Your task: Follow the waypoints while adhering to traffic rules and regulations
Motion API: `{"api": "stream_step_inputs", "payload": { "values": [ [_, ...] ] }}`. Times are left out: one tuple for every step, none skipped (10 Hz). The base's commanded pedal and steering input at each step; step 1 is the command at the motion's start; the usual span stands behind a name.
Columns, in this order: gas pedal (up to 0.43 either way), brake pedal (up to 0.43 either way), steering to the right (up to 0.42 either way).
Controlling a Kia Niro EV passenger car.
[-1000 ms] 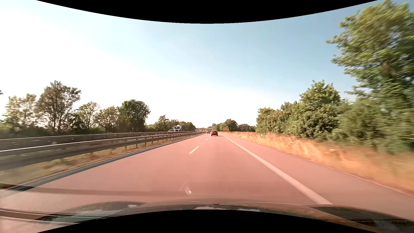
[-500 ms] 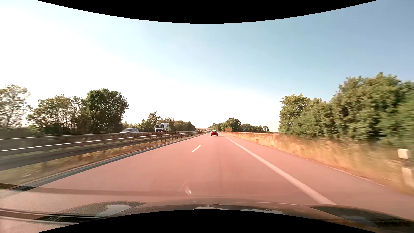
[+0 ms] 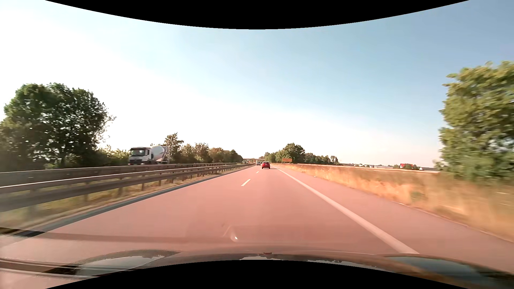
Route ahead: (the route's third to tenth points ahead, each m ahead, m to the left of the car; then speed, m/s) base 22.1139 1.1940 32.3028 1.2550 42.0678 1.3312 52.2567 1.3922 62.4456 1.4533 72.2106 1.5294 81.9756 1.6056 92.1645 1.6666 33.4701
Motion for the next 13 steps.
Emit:
{"api": "stream_step_inputs", "payload": {
  "values": [
    [0.197,0.006,-0.001],
    [0.220,0.006,-0.001],
    [0.228,0.006,-0.001],
    [0.240,0.006,-0.001],
    [0.248,0.006,-0.001],
    [0.248,0.006,-0.001],
    [0.268,0.006,-0.001],
    [0.280,0.006,-0.001],
    [0.287,0.006,-0.001],
    [0.299,0.006,-0.001],
    [0.311,0.006,-0.001],
    [0.311,0.006,-0.001],
    [0.311,0.006,-0.002]
  ]
}}
